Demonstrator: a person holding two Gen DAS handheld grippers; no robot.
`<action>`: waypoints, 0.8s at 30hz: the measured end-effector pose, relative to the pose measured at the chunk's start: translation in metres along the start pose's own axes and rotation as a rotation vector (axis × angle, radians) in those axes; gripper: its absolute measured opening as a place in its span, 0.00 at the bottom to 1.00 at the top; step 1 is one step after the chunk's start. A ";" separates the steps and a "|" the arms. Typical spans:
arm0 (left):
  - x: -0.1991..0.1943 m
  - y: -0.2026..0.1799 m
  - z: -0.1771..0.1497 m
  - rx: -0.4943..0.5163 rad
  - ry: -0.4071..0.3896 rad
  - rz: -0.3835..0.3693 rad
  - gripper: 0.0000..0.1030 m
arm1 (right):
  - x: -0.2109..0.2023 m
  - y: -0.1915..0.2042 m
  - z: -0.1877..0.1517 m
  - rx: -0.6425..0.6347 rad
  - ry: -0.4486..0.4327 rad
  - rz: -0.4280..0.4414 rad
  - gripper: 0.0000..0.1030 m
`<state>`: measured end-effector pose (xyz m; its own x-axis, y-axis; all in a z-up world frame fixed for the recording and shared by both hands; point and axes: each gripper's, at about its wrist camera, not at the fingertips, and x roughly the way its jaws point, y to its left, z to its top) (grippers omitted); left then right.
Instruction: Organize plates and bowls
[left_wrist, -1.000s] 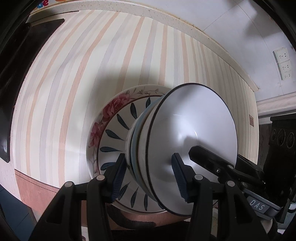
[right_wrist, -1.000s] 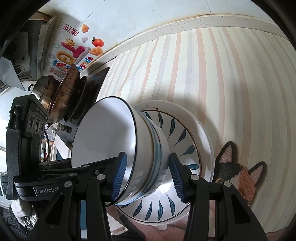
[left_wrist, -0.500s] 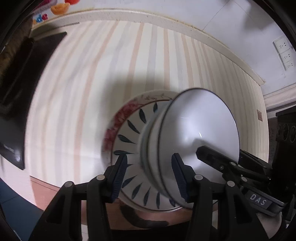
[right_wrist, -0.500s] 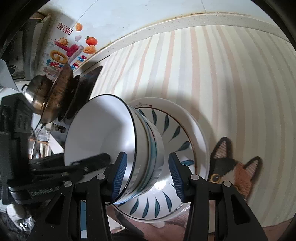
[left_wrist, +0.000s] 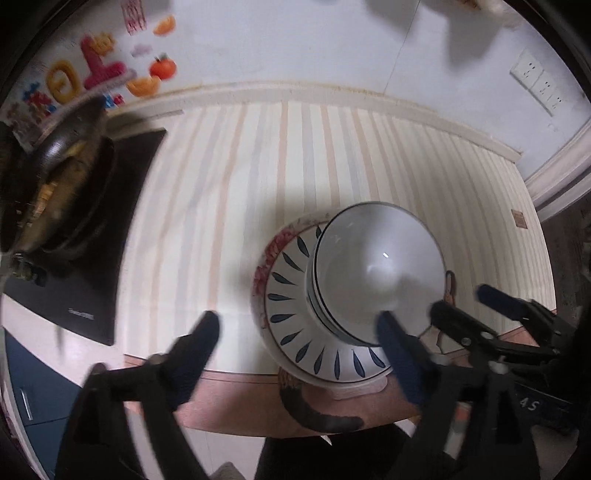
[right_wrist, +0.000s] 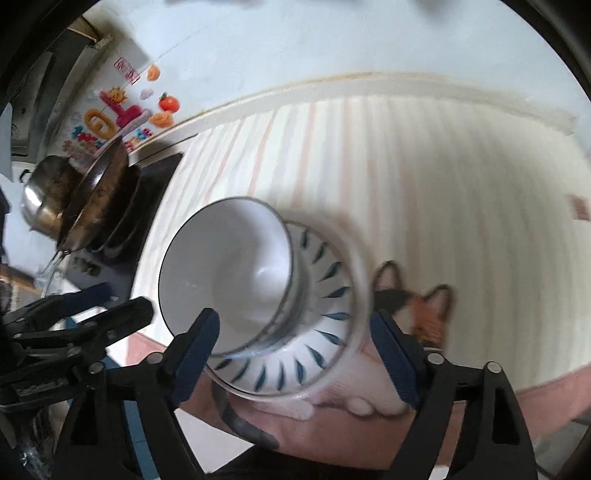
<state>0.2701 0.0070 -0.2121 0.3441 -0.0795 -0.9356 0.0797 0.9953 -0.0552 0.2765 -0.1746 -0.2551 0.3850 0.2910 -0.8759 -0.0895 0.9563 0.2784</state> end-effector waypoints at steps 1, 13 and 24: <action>-0.005 -0.001 0.000 -0.002 -0.014 0.007 0.87 | -0.012 0.001 -0.003 -0.004 -0.020 -0.016 0.88; -0.114 -0.015 -0.062 -0.049 -0.224 0.052 0.91 | -0.154 0.022 -0.061 -0.058 -0.244 -0.079 0.94; -0.223 -0.038 -0.158 -0.096 -0.381 0.164 0.91 | -0.288 0.036 -0.173 -0.090 -0.371 -0.107 0.97</action>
<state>0.0430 -0.0044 -0.0565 0.6673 0.0831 -0.7401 -0.0861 0.9957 0.0342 0.0039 -0.2189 -0.0609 0.7010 0.1749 -0.6914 -0.1044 0.9842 0.1431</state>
